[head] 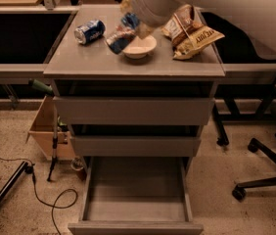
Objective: Pick redbull can from bottom drawer and place on counter
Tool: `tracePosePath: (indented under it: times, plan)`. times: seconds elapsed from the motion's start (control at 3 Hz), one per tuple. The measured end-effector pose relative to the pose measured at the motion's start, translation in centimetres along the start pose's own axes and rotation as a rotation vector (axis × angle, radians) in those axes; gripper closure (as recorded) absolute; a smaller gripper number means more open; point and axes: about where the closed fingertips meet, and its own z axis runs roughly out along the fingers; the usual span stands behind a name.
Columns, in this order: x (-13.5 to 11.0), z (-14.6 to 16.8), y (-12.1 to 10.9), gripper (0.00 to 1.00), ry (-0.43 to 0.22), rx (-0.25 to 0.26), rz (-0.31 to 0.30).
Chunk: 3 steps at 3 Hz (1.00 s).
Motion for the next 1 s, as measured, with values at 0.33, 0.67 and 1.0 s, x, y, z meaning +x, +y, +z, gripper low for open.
tracePosePath:
  times: [0.33,0.67,1.0]
  plan:
    - [0.1,0.1,5.7,1.0,-0.009,-0.023,-0.051]
    - [-1.0,2.9,9.0,1.0,0.009,-0.039,-0.068]
    - [2.3,9.5,11.2,1.0,0.146,-0.051,-0.046]
